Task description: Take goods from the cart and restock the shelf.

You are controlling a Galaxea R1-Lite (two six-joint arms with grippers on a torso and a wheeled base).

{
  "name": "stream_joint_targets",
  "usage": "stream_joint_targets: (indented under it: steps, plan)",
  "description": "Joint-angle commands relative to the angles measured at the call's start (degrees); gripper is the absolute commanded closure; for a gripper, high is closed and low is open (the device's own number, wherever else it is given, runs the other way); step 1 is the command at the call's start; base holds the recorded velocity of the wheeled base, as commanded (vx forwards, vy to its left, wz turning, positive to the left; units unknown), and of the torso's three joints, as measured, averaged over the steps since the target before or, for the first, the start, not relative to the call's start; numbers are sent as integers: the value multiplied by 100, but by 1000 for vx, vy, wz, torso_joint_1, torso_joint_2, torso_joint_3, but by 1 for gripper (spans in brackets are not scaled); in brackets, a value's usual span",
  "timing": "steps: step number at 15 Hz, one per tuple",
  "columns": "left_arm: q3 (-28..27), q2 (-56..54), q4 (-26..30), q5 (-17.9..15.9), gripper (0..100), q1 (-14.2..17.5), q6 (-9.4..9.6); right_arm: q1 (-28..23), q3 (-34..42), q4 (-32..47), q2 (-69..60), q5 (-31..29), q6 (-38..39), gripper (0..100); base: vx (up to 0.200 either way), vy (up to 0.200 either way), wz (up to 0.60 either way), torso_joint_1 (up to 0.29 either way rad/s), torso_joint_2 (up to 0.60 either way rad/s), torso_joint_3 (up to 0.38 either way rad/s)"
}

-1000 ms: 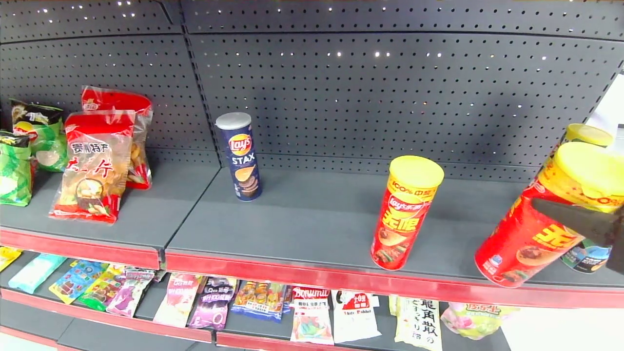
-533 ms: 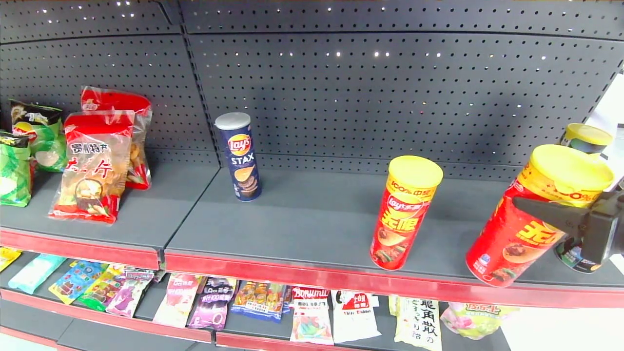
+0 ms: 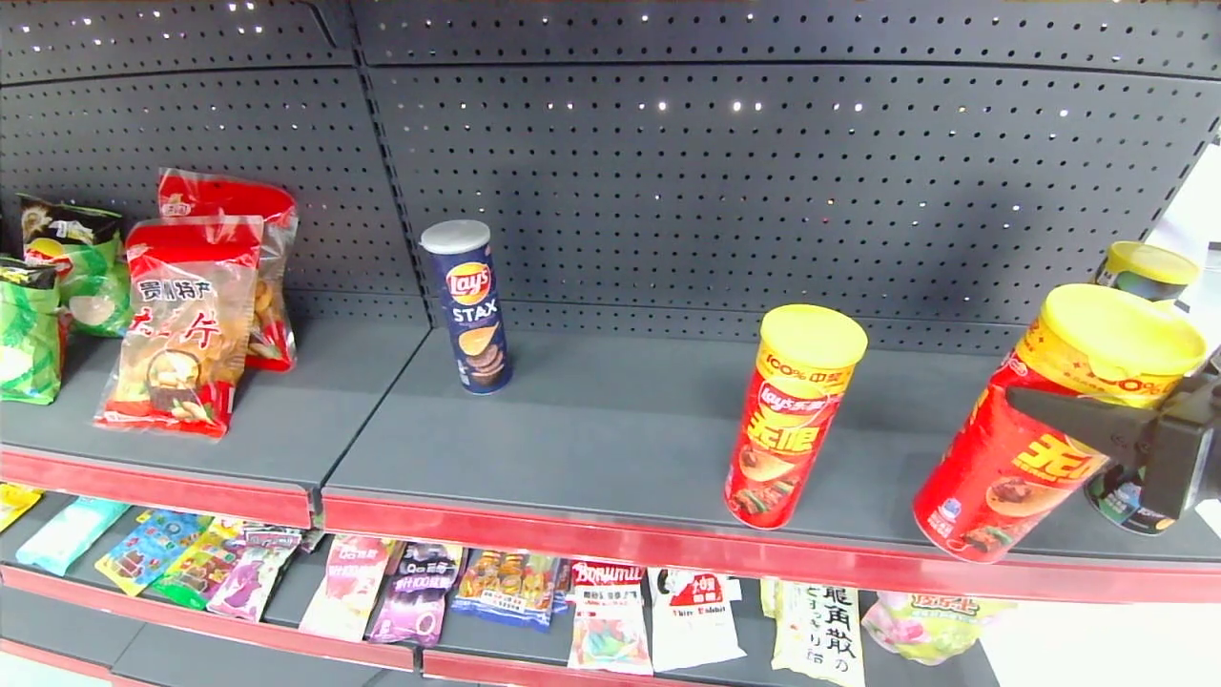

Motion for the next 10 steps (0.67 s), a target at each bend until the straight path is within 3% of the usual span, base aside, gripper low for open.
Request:
stream_joint_targets:
  steps: [1, 2, 3, 4, 5, 8, 10]
  plan:
    - [-2, 182, -8, -8, 0, 365, -2, 2, 5, -3, -45, 1, 7, 100, 0, 0, 0, 0, 0, 0]
    - [-2, -73, -8, -175, 0, 242, -11, 2, 5, -3, -45, -7, 7, 100, 0, 0, 0, 0, 0, 0]
    - [-2, -478, 1, -676, 0, -57, -37, 2, -4, -3, -36, 1, 7, 100, 0, 0, 0, 0, 0, 0]
    - [33, -697, 168, -1449, 0, 75, 77, 2, -4, 5, -36, -7, 7, 100, 0, 0, 0, 0, 0, 0]
    - [33, -697, 194, -1581, 0, 66, 147, 2, 5, 5, -45, -7, 7, 100, 0, 0, 0, 0, 0, 0]
    - [33, -689, 185, -1475, 0, 66, 103, 2, 14, 5, -36, -7, 7, 100, 0, 0, 0, 0, 0, 0]
    - [33, -689, 185, -1080, 0, 57, 103, 2, 14, 5, -10, -7, 16, 100, 0, 0, 0, 0, 0, 0]
